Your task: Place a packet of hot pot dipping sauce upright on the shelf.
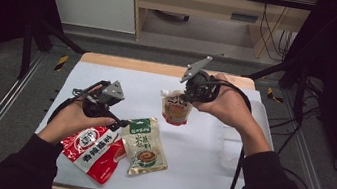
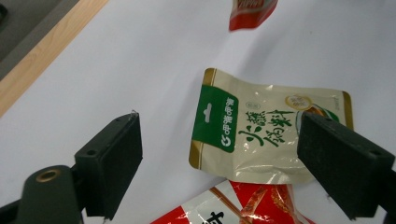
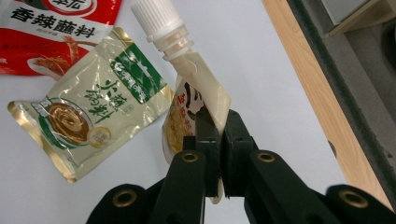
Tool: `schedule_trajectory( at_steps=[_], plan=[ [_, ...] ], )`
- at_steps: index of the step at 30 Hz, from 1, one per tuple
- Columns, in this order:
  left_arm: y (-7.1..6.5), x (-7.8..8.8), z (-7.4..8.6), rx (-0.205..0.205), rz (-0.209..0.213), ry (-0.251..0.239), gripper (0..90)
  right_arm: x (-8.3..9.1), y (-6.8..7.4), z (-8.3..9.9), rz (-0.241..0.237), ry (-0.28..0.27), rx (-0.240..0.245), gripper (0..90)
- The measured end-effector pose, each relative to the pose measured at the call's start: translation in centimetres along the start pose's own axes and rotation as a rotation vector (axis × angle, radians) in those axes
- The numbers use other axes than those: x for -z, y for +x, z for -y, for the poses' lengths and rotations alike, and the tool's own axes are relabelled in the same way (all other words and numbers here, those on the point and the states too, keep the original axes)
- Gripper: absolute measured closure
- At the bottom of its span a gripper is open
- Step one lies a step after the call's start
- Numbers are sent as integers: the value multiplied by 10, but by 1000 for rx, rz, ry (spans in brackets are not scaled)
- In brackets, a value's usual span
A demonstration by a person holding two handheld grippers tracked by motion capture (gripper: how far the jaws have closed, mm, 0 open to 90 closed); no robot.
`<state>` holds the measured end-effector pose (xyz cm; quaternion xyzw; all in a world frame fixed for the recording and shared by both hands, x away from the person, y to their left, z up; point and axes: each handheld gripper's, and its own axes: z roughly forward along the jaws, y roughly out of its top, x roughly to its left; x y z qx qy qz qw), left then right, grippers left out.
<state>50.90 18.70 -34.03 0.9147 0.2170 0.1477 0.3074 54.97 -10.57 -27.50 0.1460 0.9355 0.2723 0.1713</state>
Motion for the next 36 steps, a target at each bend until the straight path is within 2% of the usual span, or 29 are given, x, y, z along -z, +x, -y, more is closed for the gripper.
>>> schedule_trajectory(
  at_steps=[4, 9, 14, 20, 28, 32, 36],
  plan=[
    [2, -4, 14, 18, -13, 8, 127, 3, -10, 8, 11, 5, -18, 880],
    [7, -8, 35, 66, -31, 13, 120, 3, -18, 17, 15, 19, -37, 881],
    [10, -10, 48, 95, -39, 10, 118, 0, -21, 19, 14, 22, -39, 880],
    [11, -12, 59, 114, -41, 15, 115, 1, -22, 22, 20, 20, -42, 880],
    [8, -12, 63, 118, -49, 27, 111, 13, -28, 29, 50, -5, -46, 880],
    [6, -10, 69, 115, -57, 43, 109, 25, -32, 35, 72, -22, -56, 880],
    [6, -9, 77, 139, -62, 41, 109, 37, -36, 40, 93, -22, -58, 880]
  ],
)
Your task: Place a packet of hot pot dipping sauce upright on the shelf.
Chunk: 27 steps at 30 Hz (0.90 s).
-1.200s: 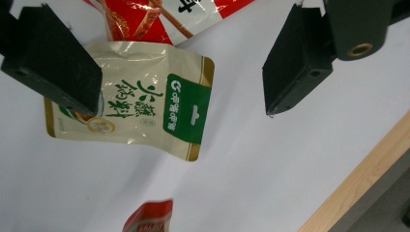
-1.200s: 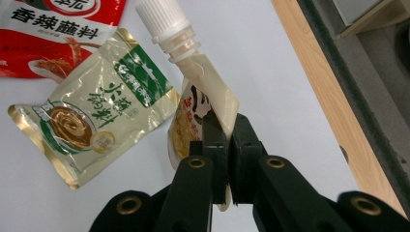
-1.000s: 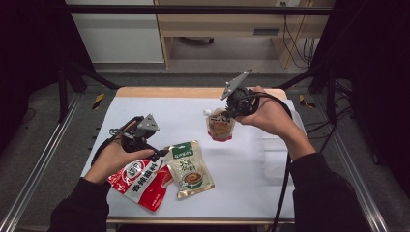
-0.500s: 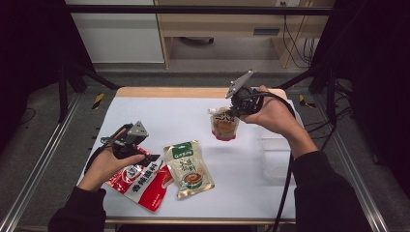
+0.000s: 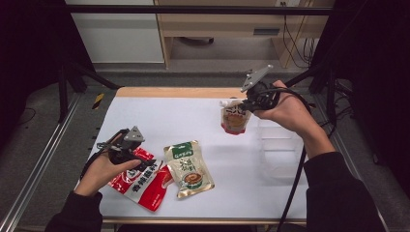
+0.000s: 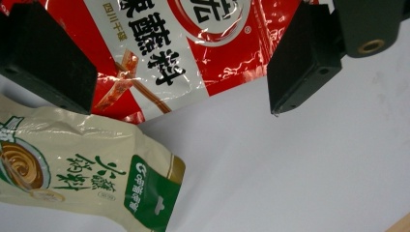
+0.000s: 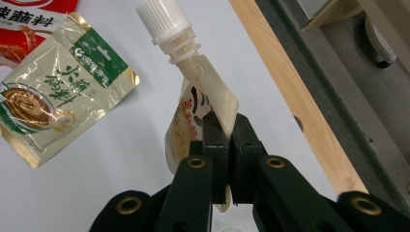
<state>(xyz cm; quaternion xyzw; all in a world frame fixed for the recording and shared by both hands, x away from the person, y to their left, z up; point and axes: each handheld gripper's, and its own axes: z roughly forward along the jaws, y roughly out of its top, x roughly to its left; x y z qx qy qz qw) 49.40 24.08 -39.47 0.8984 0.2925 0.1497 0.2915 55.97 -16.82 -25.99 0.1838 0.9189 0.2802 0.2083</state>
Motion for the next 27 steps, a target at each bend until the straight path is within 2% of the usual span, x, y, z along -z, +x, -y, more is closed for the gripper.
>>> schedule_trajectory(
  at_steps=[4, 7, 14, 19, 20, 21, 27],
  plan=[
    [2, 2, 5, 10, 4, 0, 109, 8, -6, 7, 16, -2, 0, 881],
    [4, 5, 10, 25, -2, -2, 107, 14, -13, 17, 29, -7, -18, 880],
    [9, 7, 19, 45, -14, 14, 105, 18, -26, 36, 49, -2, -47, 881],
    [14, 10, 24, 63, -24, 13, 104, 22, -44, 56, 69, -5, -76, 882],
    [15, 10, 25, 69, -26, 11, 104, 22, -44, 56, 69, -5, -76, 882],
    [17, 9, 27, 77, -28, 11, 103, 23, -50, 63, 77, -2, -87, 882],
    [19, 7, 30, 82, -28, 22, 103, 25, -62, 73, 91, -7, -96, 882]
  ],
)
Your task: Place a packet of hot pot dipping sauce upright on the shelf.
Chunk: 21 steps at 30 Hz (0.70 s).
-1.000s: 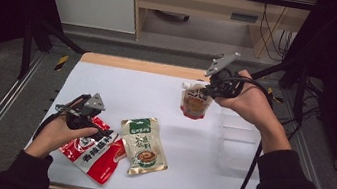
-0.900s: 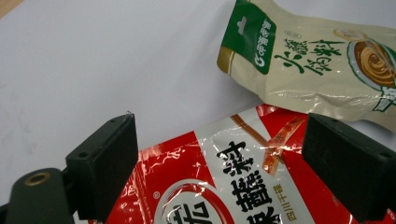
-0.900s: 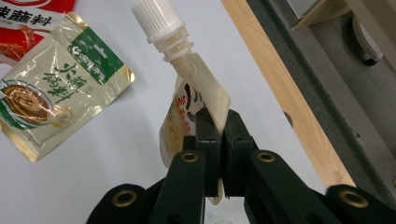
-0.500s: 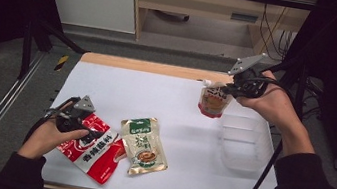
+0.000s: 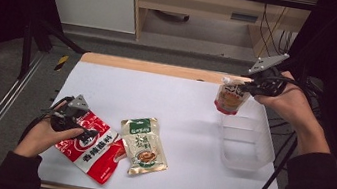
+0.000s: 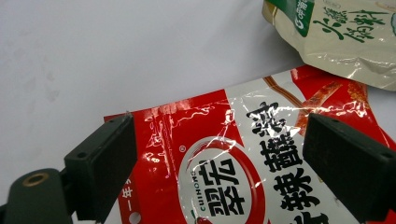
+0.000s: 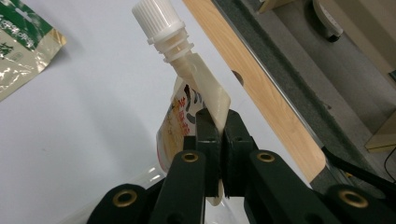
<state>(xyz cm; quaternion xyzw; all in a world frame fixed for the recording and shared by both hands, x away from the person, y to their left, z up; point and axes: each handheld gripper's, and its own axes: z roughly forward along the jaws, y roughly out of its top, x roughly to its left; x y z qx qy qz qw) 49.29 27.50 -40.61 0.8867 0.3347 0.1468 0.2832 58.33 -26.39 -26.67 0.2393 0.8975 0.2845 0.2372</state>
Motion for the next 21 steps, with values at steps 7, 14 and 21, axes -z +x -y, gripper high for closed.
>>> schedule_trajectory(
  at_steps=[7, 14, 21],
  plan=[
    [2, -2, 3, 10, -4, 16, 93, 4, -14, 15, 19, -27, -12, 882],
    [2, 0, 3, 10, -5, 9, 93, 5, -21, 24, 31, -31, -19, 882],
    [2, 3, 2, 8, -5, 1, 92, 3, -28, 35, 46, -18, -23, 882]
  ],
)
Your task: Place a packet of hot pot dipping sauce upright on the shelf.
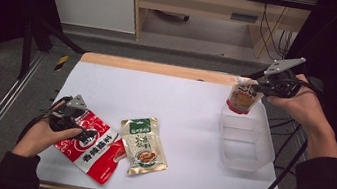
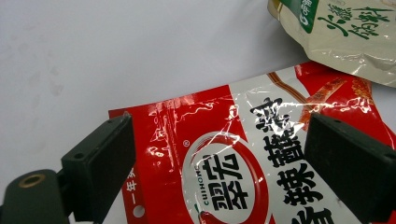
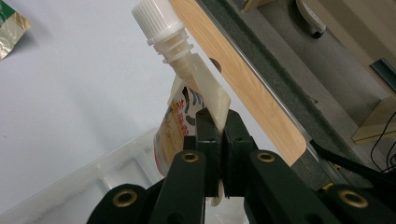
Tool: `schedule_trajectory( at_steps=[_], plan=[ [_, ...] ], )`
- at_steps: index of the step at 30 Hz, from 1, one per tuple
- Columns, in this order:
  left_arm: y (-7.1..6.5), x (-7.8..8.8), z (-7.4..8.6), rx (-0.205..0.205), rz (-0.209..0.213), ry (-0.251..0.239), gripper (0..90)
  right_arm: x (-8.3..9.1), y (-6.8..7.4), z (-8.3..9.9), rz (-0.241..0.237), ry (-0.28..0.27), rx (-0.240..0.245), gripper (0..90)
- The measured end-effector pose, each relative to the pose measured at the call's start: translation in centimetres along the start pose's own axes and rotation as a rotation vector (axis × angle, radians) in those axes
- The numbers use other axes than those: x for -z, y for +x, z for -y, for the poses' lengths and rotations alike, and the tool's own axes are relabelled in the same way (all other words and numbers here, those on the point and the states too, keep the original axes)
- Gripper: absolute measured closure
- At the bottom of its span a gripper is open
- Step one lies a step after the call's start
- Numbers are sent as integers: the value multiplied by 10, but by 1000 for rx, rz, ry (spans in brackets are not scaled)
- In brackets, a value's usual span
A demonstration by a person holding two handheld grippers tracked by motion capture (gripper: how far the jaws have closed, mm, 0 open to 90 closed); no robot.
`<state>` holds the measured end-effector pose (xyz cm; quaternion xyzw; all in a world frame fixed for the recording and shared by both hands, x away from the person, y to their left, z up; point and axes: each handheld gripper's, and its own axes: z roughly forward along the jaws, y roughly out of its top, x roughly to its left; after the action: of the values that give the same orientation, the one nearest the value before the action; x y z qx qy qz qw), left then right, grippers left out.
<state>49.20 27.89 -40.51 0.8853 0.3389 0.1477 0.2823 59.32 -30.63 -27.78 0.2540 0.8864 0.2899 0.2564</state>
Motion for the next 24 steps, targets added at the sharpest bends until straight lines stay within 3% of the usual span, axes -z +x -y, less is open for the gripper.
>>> schedule_trajectory(
  at_steps=[13, 24],
  plan=[
    [-1, -2, 0, -4, 5, 11, 91, -14, -6, 19, 9, 26, -21, 882],
    [-2, -3, -1, -9, 7, 11, 91, -33, 0, 28, -20, 54, -43, 881]
  ],
)
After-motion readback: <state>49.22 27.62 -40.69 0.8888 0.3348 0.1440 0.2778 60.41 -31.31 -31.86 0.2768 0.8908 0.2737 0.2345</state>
